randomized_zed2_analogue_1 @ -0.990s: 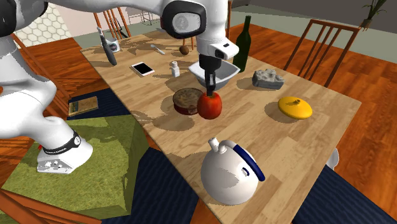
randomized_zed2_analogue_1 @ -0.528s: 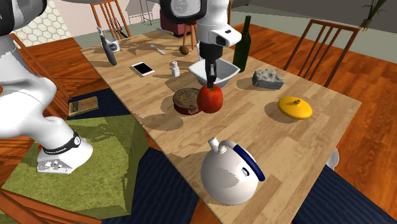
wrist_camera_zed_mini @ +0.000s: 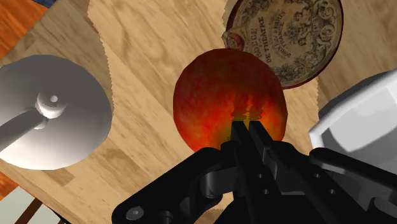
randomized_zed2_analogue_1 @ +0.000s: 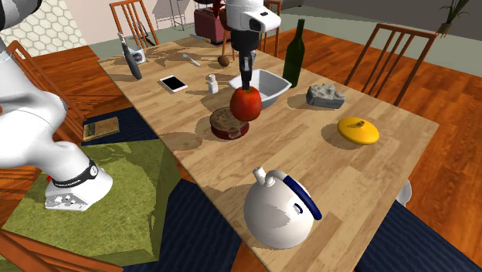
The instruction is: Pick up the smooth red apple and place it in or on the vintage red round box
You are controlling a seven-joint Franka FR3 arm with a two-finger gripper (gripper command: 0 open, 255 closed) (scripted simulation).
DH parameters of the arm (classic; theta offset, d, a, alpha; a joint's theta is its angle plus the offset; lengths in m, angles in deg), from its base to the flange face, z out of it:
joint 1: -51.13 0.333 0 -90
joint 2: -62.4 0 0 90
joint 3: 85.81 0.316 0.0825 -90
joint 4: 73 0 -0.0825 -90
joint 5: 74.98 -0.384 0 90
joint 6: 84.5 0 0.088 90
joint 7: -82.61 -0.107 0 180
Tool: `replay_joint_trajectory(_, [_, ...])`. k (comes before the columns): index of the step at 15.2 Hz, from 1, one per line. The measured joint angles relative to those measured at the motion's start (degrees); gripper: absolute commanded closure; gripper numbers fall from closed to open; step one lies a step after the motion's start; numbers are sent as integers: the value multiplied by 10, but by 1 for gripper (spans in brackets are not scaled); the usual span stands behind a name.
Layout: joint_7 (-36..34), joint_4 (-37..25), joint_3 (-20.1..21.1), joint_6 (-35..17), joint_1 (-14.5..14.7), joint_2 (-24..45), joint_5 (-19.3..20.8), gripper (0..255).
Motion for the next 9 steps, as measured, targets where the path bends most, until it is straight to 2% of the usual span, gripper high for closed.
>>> replay_joint_trajectory(9, [-98, 14, 44, 46, 55, -59, 0, 255])
